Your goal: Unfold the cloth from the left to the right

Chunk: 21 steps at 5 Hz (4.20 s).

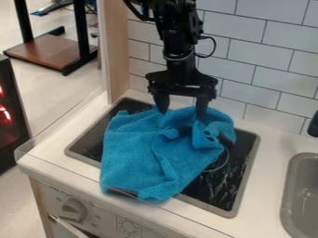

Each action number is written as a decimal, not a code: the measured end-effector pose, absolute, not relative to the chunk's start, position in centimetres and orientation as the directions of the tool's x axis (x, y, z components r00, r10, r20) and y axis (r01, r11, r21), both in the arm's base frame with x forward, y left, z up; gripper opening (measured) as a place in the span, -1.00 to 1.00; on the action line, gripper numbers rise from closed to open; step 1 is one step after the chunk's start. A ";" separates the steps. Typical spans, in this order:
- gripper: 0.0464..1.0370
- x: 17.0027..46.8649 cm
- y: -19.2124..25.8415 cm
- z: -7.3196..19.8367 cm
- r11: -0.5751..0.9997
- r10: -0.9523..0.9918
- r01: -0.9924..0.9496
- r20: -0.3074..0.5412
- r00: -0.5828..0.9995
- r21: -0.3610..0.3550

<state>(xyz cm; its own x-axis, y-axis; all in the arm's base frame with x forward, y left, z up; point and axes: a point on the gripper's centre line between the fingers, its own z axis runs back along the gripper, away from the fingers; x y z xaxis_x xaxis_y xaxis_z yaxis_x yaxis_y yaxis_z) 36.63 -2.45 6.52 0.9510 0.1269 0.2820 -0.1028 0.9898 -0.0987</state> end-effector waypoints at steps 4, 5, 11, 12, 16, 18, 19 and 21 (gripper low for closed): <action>0.92 35.7 -0.7 4.9 0.991 0.129 -0.134 0.244 0.961 0.007; 0.92 35.8 0.0 4.2 0.986 0.138 -0.156 0.247 0.959 0.054; 0.92 35.7 -1.7 2.0 0.994 0.026 -0.046 0.192 0.981 0.097; 0.79 35.7 -1.6 1.3 0.993 0.034 -0.053 0.177 0.984 0.107; -0.99 36.3 -1.5 1.5 0.992 0.050 -0.072 0.199 0.979 0.107; -1.00 35.9 -2.0 1.3 0.995 0.051 -0.065 0.170 0.984 0.080; -1.00 35.3 -3.1 1.4 0.999 0.019 -0.024 0.133 0.991 0.032; -1.00 33.8 -7.7 2.8 0.989 -0.129 0.135 0.108 0.986 -0.055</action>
<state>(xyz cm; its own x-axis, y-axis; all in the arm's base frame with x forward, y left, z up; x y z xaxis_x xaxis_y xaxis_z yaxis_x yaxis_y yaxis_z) 33.83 -7.72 2.80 0.9859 -0.1286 0.1075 0.1351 0.9893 -0.0553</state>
